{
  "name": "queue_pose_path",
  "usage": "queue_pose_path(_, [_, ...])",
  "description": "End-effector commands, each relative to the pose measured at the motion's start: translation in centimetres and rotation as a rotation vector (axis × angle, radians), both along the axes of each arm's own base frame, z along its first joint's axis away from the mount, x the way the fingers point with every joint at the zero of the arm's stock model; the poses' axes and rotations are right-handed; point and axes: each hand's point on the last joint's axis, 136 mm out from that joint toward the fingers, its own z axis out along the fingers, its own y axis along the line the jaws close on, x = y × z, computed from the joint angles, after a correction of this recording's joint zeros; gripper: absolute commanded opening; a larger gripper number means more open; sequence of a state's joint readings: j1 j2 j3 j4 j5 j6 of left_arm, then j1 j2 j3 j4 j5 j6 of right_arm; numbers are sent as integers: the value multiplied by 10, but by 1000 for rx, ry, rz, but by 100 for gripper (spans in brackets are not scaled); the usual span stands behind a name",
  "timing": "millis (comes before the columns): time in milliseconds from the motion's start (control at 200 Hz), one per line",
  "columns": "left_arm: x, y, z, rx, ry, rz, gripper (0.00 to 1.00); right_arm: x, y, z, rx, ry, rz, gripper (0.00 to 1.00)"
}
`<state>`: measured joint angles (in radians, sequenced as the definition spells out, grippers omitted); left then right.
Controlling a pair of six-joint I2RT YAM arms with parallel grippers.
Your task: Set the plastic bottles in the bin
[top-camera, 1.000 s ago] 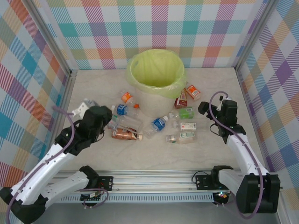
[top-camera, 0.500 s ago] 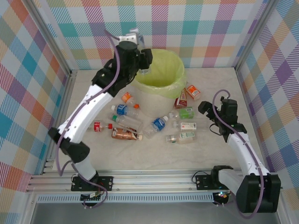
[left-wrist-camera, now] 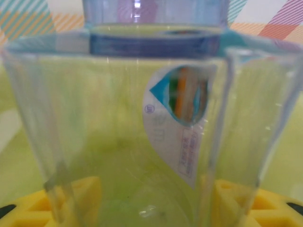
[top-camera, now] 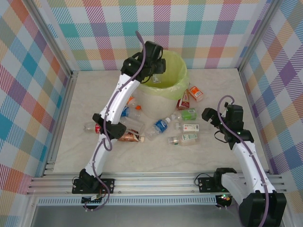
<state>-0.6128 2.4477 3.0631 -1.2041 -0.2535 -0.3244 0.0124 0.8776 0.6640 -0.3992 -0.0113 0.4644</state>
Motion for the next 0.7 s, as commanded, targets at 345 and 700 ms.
queue_pose_path(345, [-32, 0, 53, -88, -49, -134, 100, -2, -14, 0, -90, 41, -39, 100])
queue_pose_path(700, [-62, 29, 113, -15, -175, -142, 100, 6, -32, 4, -186, 20, -89, 100])
